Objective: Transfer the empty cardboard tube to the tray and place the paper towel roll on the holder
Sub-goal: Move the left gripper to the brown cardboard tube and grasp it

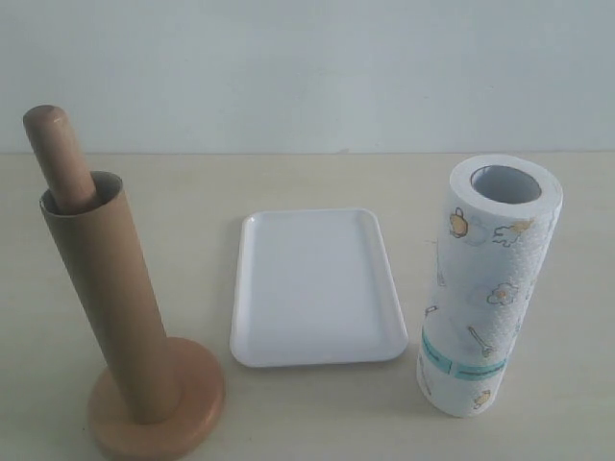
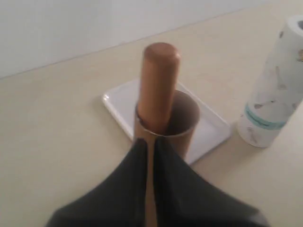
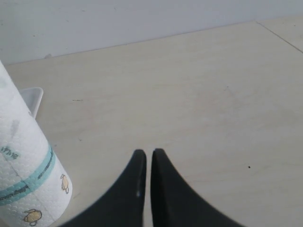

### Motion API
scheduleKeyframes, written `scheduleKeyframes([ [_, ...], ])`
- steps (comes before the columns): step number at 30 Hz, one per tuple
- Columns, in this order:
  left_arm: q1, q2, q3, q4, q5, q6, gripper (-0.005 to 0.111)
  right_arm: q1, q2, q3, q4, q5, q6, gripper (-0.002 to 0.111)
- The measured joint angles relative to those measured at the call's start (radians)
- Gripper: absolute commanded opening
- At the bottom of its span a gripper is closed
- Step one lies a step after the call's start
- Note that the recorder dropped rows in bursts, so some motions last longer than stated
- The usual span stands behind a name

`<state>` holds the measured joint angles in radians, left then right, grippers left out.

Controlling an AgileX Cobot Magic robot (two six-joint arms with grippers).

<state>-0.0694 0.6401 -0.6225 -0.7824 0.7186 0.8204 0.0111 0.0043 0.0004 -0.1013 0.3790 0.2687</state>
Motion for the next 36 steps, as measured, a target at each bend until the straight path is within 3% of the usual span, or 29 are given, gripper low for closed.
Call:
scheduleKeyframes([
  [6,0.0,-0.026,0.11,-0.22,0.046,0.161,0.005,0.0,0.0,0.0,0.0,0.0,0.0,0.004],
  [8,0.0,-0.046,0.165,-0.251,-0.029,0.202,0.022,0.0,0.0,0.0,0.0,0.0,0.0,0.004],
  [10,0.0,-0.046,0.219,-0.29,-0.072,0.223,0.057,0.0,0.0,0.0,0.0,0.0,0.0,0.004],
  [11,0.0,-0.046,0.228,-0.307,-0.075,0.245,0.082,0.0,0.0,0.0,0.0,0.0,0.0,0.004],
  [13,0.0,-0.046,0.239,-0.333,-0.089,0.365,0.102,0.0,0.0,0.0,0.0,0.0,0.0,0.004],
  [19,0.0,-0.007,0.259,-0.506,-0.217,0.655,0.103,0.0,0.0,0.0,0.0,0.0,0.0,0.004],
  [36,0.0,0.295,0.259,-0.789,-0.099,1.074,0.103,0.0,0.0,0.0,0.0,0.0,0.002,0.004],
])
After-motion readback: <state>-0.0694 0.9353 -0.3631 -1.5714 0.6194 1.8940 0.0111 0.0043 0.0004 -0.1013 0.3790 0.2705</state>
